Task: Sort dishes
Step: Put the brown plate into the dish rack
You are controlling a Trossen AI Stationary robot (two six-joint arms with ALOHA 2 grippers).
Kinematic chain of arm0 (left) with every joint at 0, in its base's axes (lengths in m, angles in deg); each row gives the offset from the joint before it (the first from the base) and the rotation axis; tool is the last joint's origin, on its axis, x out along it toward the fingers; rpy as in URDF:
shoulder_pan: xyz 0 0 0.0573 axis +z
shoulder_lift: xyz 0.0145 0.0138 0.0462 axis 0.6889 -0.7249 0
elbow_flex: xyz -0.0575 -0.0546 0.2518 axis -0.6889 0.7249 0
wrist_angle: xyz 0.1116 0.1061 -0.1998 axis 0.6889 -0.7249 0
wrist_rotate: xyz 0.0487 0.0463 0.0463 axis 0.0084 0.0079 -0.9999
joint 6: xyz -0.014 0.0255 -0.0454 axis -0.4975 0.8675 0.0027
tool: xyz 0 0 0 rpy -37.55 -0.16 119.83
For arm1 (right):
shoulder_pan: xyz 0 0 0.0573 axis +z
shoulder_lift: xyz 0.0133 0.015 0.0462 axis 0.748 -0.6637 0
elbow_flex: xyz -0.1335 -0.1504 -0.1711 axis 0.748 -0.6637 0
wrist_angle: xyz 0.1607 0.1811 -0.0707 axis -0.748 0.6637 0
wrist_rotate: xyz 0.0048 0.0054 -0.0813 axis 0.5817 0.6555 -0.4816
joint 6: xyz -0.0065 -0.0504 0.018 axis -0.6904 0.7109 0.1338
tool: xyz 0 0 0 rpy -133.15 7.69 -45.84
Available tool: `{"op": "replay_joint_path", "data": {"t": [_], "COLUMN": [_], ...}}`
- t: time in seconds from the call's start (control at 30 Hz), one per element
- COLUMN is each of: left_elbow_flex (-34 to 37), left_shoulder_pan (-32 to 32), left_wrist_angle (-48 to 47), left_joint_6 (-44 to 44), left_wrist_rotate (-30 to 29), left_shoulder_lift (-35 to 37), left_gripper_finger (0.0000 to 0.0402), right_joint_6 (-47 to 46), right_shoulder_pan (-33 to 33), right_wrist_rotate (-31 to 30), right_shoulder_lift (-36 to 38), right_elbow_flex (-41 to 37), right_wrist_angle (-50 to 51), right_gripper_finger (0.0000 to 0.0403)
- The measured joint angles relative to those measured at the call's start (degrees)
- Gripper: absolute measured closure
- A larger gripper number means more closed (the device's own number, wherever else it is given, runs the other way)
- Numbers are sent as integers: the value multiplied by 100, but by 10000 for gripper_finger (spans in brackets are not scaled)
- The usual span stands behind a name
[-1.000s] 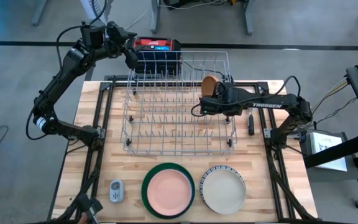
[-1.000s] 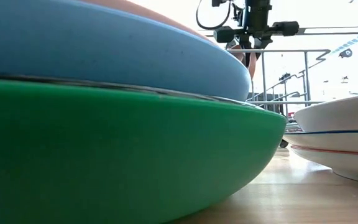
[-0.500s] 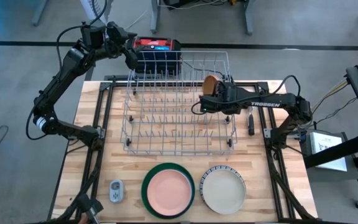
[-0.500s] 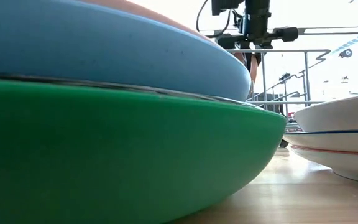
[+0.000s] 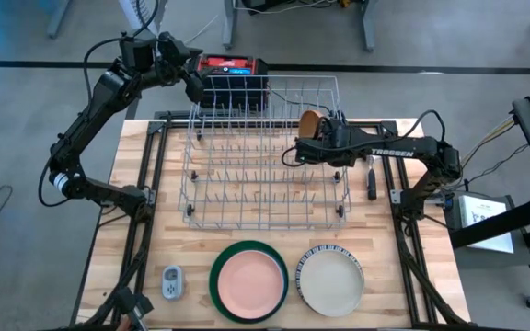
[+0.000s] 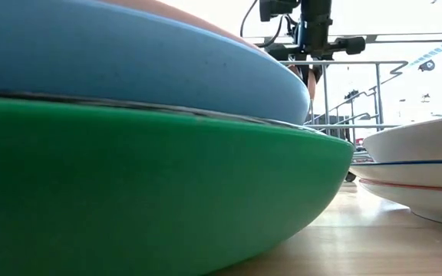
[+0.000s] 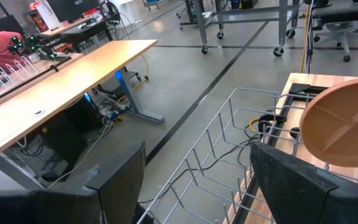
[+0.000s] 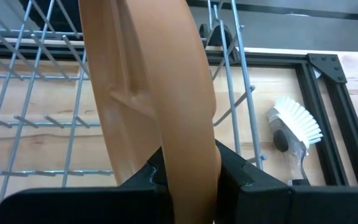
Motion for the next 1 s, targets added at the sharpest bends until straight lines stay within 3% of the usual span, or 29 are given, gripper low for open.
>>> {"op": "replay_joint_path", "data": {"t": [1.0], "left_elbow_flex": [2], "left_shoulder_pan": [0], "left_wrist_angle": [-2], "left_joint_6": [1], "left_wrist_rotate": [1], "left_shoulder_lift": [0], "left_gripper_finger": [122], "right_joint_6": [269], "right_shoulder_pan": [-118], "right_wrist_rotate": [149], "right_shoulder_lift": [-334], "right_elbow_flex": [195], "right_wrist_angle": [66], "right_gripper_finger": [358]}}
